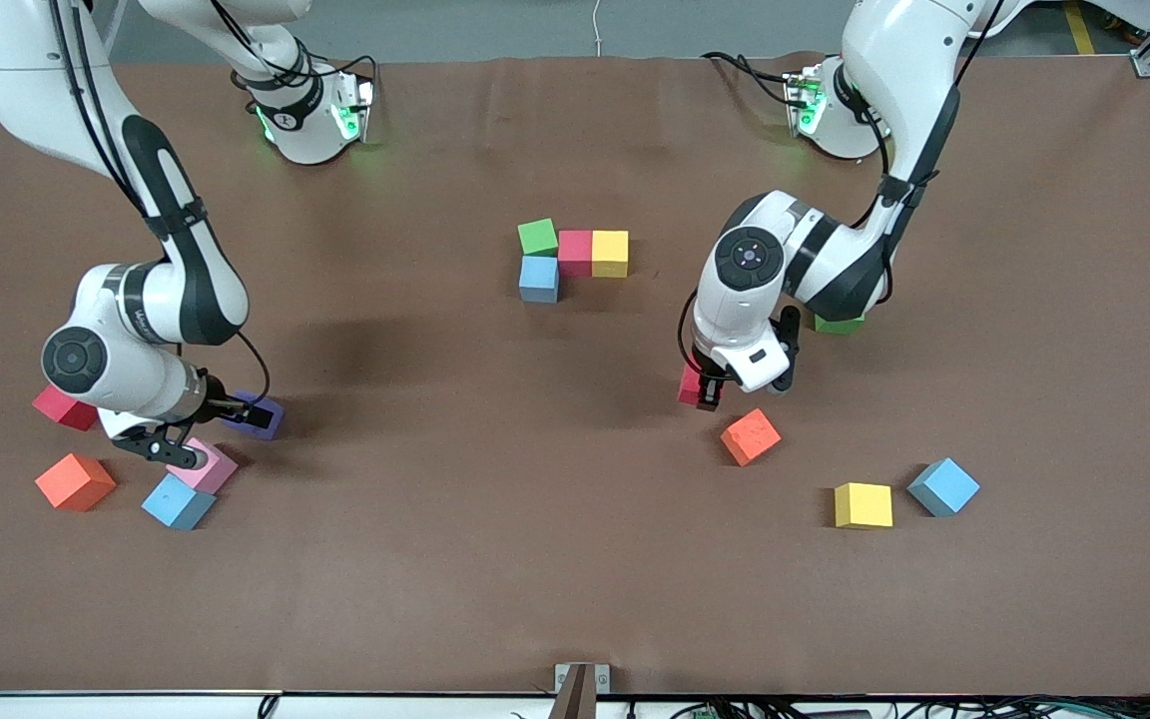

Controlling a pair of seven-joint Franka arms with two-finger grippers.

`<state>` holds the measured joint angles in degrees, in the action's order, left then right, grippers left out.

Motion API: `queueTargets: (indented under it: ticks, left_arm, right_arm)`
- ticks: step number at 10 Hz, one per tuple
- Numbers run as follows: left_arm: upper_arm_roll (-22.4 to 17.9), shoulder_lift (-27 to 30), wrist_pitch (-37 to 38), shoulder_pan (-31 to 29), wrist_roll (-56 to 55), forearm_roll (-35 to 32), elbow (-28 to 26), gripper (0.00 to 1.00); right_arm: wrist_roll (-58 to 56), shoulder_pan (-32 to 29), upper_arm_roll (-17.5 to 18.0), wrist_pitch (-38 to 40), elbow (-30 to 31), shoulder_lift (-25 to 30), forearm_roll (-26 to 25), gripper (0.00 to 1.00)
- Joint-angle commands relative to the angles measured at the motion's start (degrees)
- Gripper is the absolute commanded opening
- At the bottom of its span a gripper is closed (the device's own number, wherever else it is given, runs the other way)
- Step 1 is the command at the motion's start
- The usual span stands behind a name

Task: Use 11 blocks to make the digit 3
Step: 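Reach and grasp the purple block with the right gripper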

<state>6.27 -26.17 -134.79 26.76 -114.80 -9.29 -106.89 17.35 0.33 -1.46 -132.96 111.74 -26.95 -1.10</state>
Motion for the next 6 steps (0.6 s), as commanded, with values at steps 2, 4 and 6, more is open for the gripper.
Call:
queueTargets:
  ticks: [2, 4, 6]
  left_arm:
    - [0.1, -0.5, 1.4, 0.1, -0.2, 0.8, 1.7, 0.23]
    - [0.1, -0.6, 1.4, 0.6, -0.3, 0.9, 1.7, 0.23]
    - [0.1, -1.0, 1.4, 0.7, -1.2, 0.9, 2.1, 0.23]
  right_arm:
    - [-0.2, -1.3, 1.1, -4.8, 0.3, -2.8, -1.2, 0.88]
    - [-1.6, -1.1, 1.1, -4.6, 0.3, -2.8, -1.2, 0.22]
    - [-5.6, -1.3, 1.2, -1.6, 0.1, -1.9, -1.2, 0.02]
